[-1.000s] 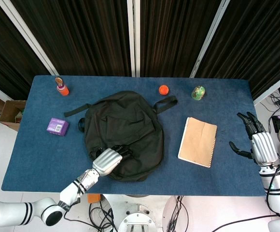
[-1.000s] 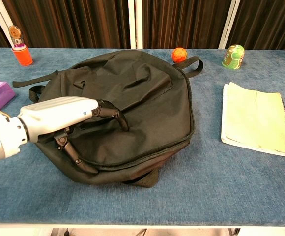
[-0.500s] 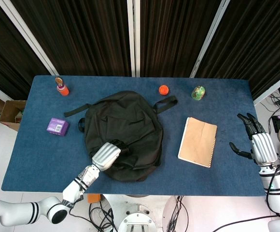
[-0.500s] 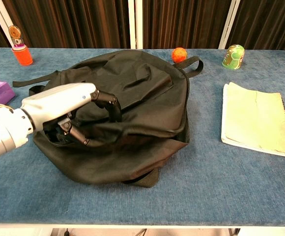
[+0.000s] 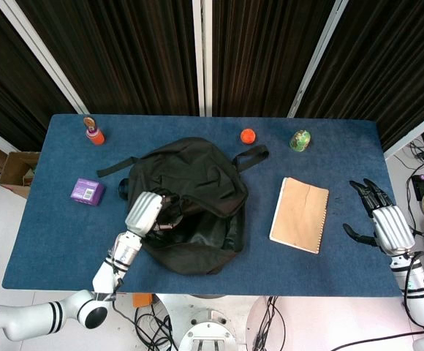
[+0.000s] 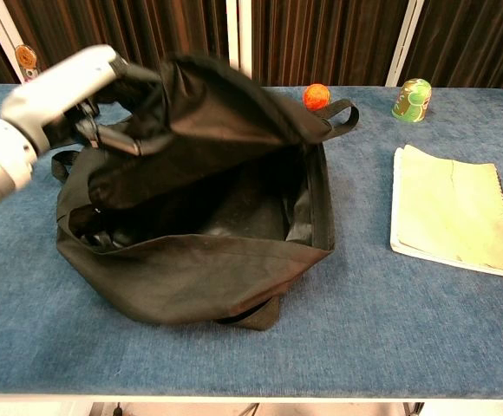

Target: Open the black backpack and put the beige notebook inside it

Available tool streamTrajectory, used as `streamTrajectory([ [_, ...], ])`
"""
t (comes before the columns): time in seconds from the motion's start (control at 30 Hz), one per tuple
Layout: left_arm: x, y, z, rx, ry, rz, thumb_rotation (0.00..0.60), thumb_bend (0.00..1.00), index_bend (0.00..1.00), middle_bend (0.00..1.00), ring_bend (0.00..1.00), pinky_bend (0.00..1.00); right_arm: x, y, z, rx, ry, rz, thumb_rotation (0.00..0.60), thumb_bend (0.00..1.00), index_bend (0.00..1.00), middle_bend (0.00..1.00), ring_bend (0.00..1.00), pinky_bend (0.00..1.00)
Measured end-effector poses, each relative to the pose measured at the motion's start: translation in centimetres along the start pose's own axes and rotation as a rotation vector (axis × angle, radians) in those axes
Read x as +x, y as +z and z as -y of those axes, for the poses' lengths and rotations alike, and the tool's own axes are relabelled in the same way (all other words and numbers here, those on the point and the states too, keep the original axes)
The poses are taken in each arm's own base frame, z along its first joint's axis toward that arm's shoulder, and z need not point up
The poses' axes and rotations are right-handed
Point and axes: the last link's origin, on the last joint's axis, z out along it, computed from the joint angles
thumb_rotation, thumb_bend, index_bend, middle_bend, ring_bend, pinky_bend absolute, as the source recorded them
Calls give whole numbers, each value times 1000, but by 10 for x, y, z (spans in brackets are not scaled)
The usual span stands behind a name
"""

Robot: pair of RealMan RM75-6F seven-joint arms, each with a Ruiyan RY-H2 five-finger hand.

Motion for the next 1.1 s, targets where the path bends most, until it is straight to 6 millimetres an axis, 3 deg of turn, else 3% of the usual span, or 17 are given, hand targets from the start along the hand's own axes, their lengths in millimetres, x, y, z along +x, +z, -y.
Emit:
streamTrajectory([
  [0.23,27,24,11,180,-229,8,600,377,588,616,484,412,-17,-9,-9,27,-211,208,600,202,133,166,37,205],
  [0.43,35,39,15,298,-397,67,600,380,588,612,483,412,-40,-5,-20,107,-422,365,600,163,150,166,37,191],
  [0.67,33,44,10,330,-478,113,600,382,588,610,483,412,-69,8,-25,155,-489,401,600,152,152,153,35,156],
  [1.1,29,40,11,346,-511,137,600,389,588,606,483,411,-95,48,-25,181,-470,343,600,150,152,153,35,150],
])
